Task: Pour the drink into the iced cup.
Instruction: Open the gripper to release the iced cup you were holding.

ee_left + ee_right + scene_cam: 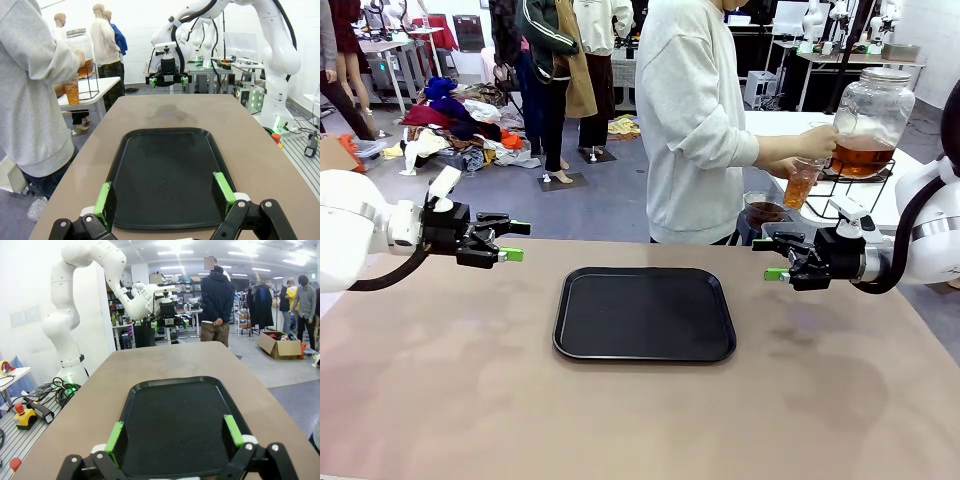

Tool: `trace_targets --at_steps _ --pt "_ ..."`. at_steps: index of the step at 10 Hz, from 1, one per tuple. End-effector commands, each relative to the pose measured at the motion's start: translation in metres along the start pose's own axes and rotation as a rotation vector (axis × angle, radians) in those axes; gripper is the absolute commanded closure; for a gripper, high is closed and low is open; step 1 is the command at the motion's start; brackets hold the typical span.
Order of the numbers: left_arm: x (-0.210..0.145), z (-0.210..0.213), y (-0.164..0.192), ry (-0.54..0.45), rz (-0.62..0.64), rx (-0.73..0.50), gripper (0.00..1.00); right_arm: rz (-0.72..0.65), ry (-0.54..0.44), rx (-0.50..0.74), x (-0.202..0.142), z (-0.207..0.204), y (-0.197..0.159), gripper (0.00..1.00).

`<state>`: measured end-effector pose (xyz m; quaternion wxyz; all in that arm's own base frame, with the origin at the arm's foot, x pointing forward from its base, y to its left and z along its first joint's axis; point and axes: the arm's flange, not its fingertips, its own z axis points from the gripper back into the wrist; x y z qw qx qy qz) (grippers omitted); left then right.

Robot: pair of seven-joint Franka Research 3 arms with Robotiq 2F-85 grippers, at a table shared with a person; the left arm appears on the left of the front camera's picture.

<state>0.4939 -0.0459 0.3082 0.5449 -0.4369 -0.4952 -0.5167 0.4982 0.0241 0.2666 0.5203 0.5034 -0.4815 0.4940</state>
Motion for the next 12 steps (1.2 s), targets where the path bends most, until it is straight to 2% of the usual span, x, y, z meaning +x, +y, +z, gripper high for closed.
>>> trace_targets --at_steps 1,12 --pt "0.002 -0.0003 -0.0003 -0.008 0.004 0.008 0.0 -0.005 0.0 0.004 0.0043 0.0 -0.0022 0.0" --pt "0.002 -0.0003 -0.0003 -0.008 0.004 0.008 0.0 -0.005 0.0 0.004 0.0043 0.0 -0.0022 0.0"
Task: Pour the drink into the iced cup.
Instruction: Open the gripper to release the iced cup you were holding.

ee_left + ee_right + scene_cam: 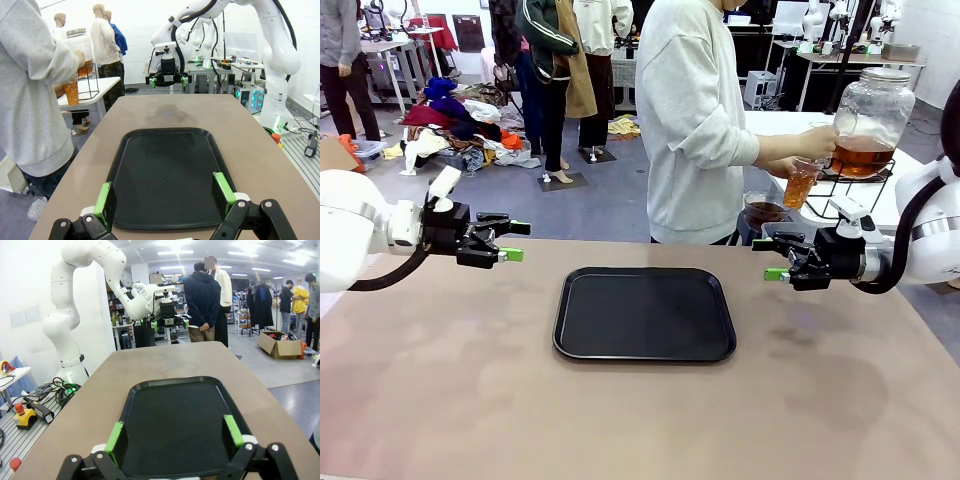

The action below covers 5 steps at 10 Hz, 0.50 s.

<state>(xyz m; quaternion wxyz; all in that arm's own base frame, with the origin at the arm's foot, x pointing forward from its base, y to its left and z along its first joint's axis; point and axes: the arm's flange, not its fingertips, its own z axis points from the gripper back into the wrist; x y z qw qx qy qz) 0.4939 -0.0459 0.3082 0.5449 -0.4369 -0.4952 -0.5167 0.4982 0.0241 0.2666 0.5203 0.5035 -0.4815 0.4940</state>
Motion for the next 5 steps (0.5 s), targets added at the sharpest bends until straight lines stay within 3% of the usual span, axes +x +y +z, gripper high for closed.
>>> trace_targets --at_steps 1,5 --pt "0.002 -0.0003 -0.0003 -0.008 0.004 0.008 0.0 -0.005 0.0 0.004 0.0043 0.0 -0.0022 0.0" --pt "0.002 -0.0003 -0.0003 -0.008 0.004 0.008 0.0 -0.005 0.0 0.004 0.0043 0.0 -0.0022 0.0"
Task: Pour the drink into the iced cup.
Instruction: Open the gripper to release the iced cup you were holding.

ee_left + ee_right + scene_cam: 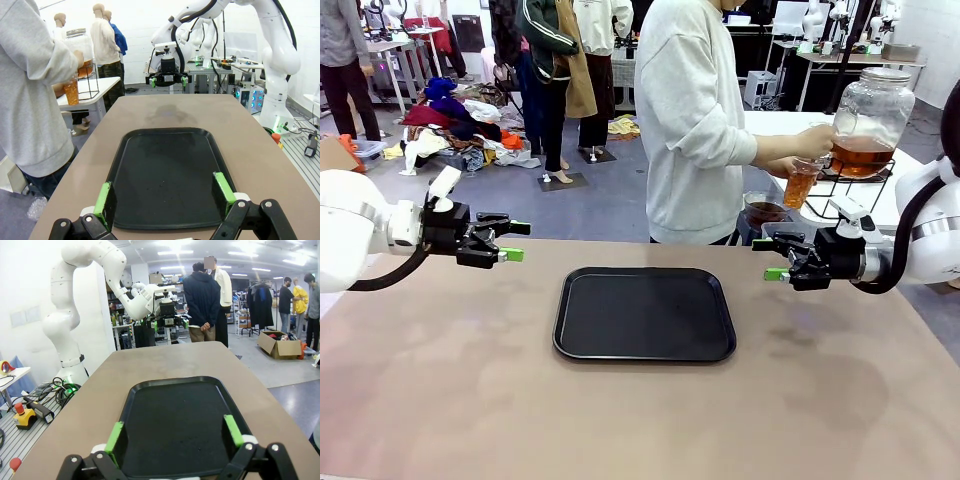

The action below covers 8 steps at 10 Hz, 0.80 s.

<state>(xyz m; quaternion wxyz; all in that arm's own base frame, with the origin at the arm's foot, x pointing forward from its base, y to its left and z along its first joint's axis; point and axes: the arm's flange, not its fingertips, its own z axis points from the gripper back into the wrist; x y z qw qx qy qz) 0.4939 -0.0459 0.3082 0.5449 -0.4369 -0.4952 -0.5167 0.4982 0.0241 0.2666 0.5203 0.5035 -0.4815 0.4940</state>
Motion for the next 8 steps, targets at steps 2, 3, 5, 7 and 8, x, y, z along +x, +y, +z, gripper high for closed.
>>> trace_targets --at_steps 2,3,5,7,8 --pt "0.002 -0.0003 -0.0003 -0.008 0.004 0.008 0.0 -0.005 0.0 0.004 0.0043 0.0 -0.0022 0.0" --pt "0.002 -0.0003 -0.0003 -0.008 0.004 0.008 0.0 -0.005 0.0 0.004 0.0043 0.0 -0.0022 0.0" --pt "0.002 -0.0003 -0.0003 -0.008 0.004 0.008 0.0 -0.005 0.0 0.004 0.0043 0.0 -0.0022 0.0" --pt "0.002 -0.0003 -0.0003 -0.008 0.004 0.008 0.0 -0.005 0.0 0.004 0.0043 0.0 -0.0022 0.0" --pt "0.002 -0.0003 -0.0003 -0.008 0.004 0.008 0.0 -0.005 0.0 0.004 0.0043 0.0 -0.0022 0.0"
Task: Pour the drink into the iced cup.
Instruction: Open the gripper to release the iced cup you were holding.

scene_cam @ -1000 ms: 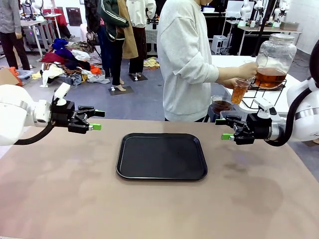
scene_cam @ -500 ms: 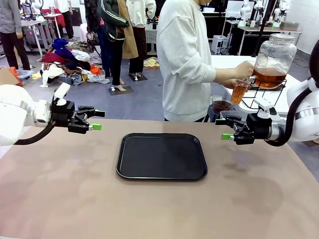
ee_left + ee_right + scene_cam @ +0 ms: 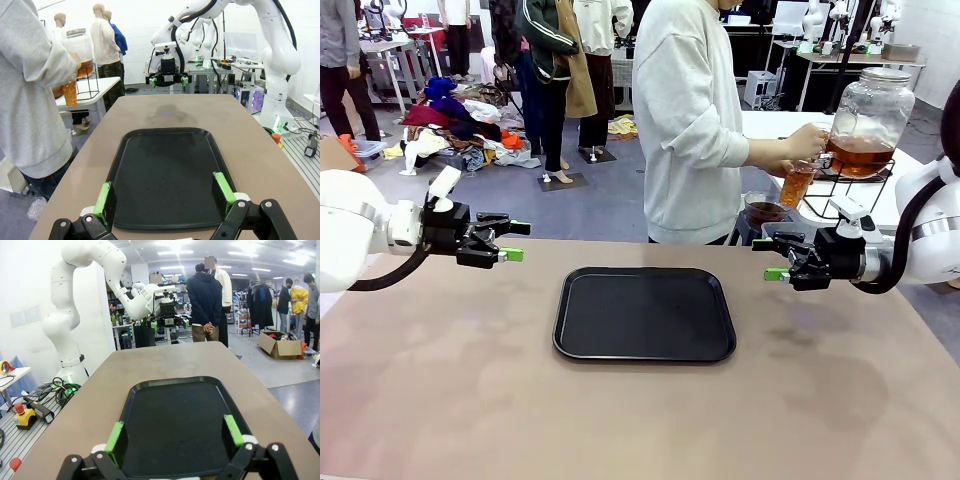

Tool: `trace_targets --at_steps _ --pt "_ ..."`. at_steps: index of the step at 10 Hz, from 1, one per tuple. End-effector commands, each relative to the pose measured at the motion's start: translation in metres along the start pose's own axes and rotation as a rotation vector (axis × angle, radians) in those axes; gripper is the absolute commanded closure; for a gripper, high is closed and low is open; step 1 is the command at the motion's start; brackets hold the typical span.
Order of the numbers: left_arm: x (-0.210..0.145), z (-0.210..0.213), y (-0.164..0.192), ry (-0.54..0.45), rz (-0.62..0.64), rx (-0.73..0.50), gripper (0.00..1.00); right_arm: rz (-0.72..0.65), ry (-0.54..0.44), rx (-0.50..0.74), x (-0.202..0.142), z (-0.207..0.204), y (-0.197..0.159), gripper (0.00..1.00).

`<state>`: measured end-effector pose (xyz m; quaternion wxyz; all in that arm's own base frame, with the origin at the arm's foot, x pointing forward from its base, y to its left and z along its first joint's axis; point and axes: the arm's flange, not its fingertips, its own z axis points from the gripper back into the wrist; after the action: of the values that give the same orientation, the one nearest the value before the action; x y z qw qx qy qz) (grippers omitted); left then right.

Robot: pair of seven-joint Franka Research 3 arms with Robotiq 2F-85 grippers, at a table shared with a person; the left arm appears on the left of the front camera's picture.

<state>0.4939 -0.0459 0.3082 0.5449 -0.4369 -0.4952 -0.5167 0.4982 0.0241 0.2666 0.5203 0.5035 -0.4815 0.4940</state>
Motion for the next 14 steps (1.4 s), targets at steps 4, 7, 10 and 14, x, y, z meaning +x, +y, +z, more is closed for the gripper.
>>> trace_targets --at_steps 4,7,10,14 --pt "0.002 -0.0003 -0.0003 -0.008 0.004 0.008 0.0 -0.005 0.0 0.004 0.0043 0.0 -0.0022 0.0" --pt "0.002 -0.0003 -0.0003 -0.008 0.004 0.008 0.0 -0.005 0.0 0.004 0.0043 0.0 -0.0022 0.0" --pt "0.002 -0.0003 -0.0003 -0.008 0.004 0.008 0.0 -0.005 0.0 0.004 0.0043 0.0 -0.0022 0.0" --pt "0.002 -0.0003 -0.0003 -0.008 0.004 0.008 0.0 -0.005 0.0 0.004 0.0043 0.0 -0.0022 0.0"
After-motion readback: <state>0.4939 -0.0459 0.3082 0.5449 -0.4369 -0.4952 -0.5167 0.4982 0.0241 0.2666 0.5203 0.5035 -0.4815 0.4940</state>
